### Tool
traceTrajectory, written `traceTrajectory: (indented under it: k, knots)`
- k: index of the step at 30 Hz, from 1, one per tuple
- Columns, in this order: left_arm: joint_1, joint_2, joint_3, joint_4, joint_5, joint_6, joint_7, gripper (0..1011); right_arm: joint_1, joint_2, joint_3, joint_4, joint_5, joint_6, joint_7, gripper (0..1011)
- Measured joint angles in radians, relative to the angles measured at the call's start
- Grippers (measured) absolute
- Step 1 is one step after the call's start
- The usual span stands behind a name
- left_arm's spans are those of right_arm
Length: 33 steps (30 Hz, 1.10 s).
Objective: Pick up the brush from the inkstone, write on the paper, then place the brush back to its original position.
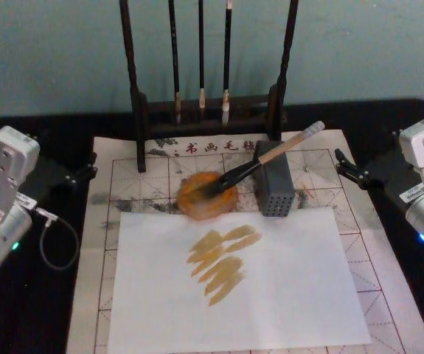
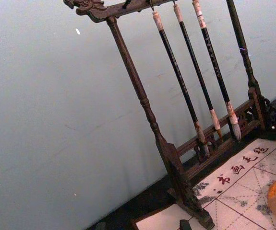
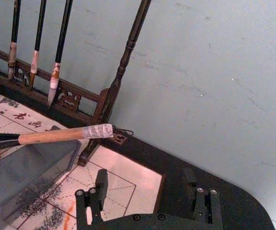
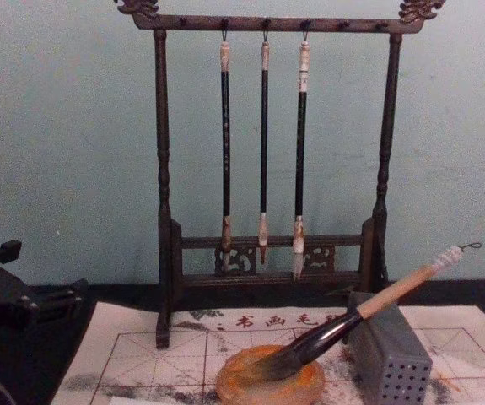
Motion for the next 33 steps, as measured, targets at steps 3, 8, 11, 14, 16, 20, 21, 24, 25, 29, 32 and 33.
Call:
traceTrajectory:
  k: [3,8,11,14,16,20,21,24,25,29,32,33]
  knots:
    - [0.000,0.000,0.000,0.000,0.000,0.000,0.000,1001,0.000,0.000,0.000,0.000,0.000,0.000,0.000,1000]
    - [0.000,0.000,0.000,0.000,0.000,0.000,0.000,1001,0.000,0.000,0.000,0.000,0.000,0.000,0.000,1000]
    - [0.000,0.000,0.000,0.000,0.000,0.000,0.000,1001,0.000,0.000,0.000,0.000,0.000,0.000,0.000,1000]
    - [0.000,0.000,0.000,0.000,0.000,0.000,0.000,1001,0.000,0.000,0.000,0.000,0.000,0.000,0.000,1000]
    - [0.000,0.000,0.000,0.000,0.000,0.000,0.000,1001,0.000,0.000,0.000,0.000,0.000,0.000,0.000,1000]
    - [0.000,0.000,0.000,0.000,0.000,0.000,0.000,1001,0.000,0.000,0.000,0.000,0.000,0.000,0.000,1000]
    - [0.000,0.000,0.000,0.000,0.000,0.000,0.000,1001,0.000,0.000,0.000,0.000,0.000,0.000,0.000,1000]
    - [0.000,0.000,0.000,0.000,0.000,0.000,0.000,1001,0.000,0.000,0.000,0.000,0.000,0.000,0.000,1000]
    - [0.000,0.000,0.000,0.000,0.000,0.000,0.000,1001,0.000,0.000,0.000,0.000,0.000,0.000,0.000,1000]
    - [0.000,0.000,0.000,0.000,0.000,0.000,0.000,1001,0.000,0.000,0.000,0.000,0.000,0.000,0.000,1000]
    - [0.000,0.000,0.000,0.000,0.000,0.000,0.000,1001,-0.001,-0.003,0.005,0.001,0.000,-0.001,0.003,1000]
    - [0.000,0.000,0.000,0.000,0.000,0.000,0.000,1001,-0.005,-0.008,0.014,0.003,0.006,-0.009,0.011,1000]
